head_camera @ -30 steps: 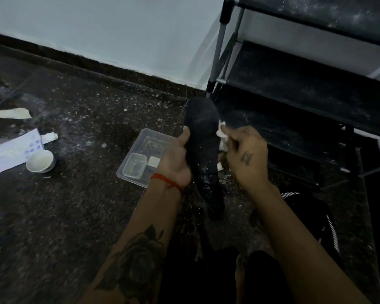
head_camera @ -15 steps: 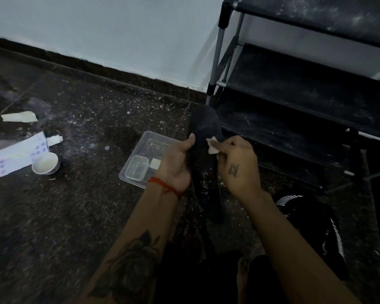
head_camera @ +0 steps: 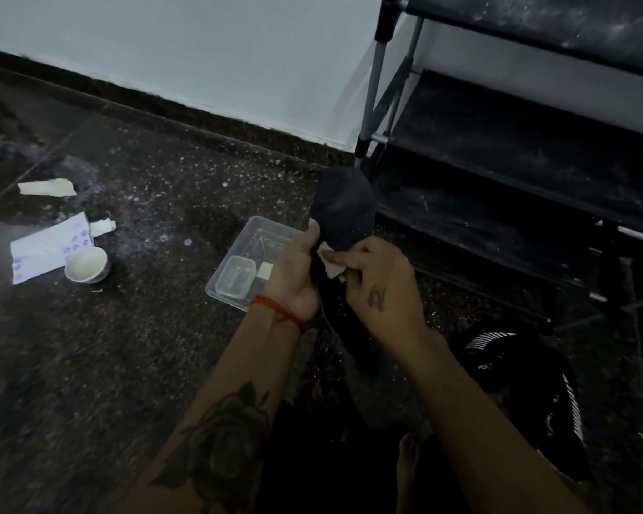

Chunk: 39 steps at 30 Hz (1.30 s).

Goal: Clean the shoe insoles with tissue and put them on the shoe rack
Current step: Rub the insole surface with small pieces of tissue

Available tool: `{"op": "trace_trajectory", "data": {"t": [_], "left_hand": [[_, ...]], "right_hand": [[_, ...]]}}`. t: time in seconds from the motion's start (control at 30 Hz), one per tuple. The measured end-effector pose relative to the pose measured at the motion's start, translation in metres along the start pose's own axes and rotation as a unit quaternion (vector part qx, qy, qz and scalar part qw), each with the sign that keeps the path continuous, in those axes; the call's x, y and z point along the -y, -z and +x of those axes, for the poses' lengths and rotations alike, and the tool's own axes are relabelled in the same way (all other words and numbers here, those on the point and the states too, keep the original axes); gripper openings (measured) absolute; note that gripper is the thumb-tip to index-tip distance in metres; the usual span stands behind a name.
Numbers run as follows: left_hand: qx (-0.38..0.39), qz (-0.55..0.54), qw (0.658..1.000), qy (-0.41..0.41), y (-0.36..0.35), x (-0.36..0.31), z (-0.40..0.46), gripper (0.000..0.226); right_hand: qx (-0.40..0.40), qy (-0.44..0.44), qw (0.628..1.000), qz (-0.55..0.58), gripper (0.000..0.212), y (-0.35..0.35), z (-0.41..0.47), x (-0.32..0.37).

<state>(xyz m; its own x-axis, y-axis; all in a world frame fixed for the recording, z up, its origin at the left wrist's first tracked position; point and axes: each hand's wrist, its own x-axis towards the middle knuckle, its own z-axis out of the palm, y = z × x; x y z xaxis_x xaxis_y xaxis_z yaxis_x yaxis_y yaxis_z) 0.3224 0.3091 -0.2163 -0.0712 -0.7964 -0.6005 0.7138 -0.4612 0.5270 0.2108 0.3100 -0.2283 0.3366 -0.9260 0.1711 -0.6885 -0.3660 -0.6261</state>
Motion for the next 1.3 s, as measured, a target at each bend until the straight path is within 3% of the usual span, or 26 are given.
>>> {"op": "trace_trajectory", "data": {"t": [0.17, 0.33, 0.47, 0.57, 0.8, 1.03, 1.2, 1.3], "left_hand": [[0.022, 0.014, 0.999, 0.02, -0.002, 0.003, -0.007, 0.044], [0.012, 0.009, 1.0, -0.019, 0.005, 0.004, -0.009, 0.039], [0.027, -0.015, 0.998, -0.058, 0.015, 0.002, -0.01, 0.058], [0.005, -0.024, 0.998, -0.055, 0.02, -0.002, -0.013, 0.053], [0.05, -0.011, 0.997, -0.054, 0.014, 0.0, -0.017, 0.044], [0.044, 0.022, 0.999, -0.022, 0.015, -0.004, -0.017, 0.042], [0.028, -0.004, 0.999, -0.023, 0.015, -0.008, -0.014, 0.052], [0.022, 0.001, 0.999, -0.023, 0.015, -0.008, -0.012, 0.052]], "right_hand": [[-0.042, -0.047, 0.998, -0.009, 0.031, 0.001, 0.007, -0.011], [-0.124, -0.065, 0.987, 0.074, 0.031, 0.021, 0.01, 0.005], [-0.012, 0.008, 0.996, 0.087, 0.03, 0.019, -0.002, 0.027], [0.063, 0.042, 0.997, 0.033, 0.031, 0.007, -0.012, 0.028], [0.005, -0.008, 1.0, -0.027, 0.029, 0.003, -0.005, 0.006], [-0.132, -0.051, 0.988, 0.064, 0.029, 0.018, 0.005, 0.014], [-0.064, 0.064, 0.995, 0.051, 0.029, -0.002, -0.013, 0.031], [-0.052, 0.067, 0.996, -0.011, 0.03, -0.004, -0.013, 0.019]]}}
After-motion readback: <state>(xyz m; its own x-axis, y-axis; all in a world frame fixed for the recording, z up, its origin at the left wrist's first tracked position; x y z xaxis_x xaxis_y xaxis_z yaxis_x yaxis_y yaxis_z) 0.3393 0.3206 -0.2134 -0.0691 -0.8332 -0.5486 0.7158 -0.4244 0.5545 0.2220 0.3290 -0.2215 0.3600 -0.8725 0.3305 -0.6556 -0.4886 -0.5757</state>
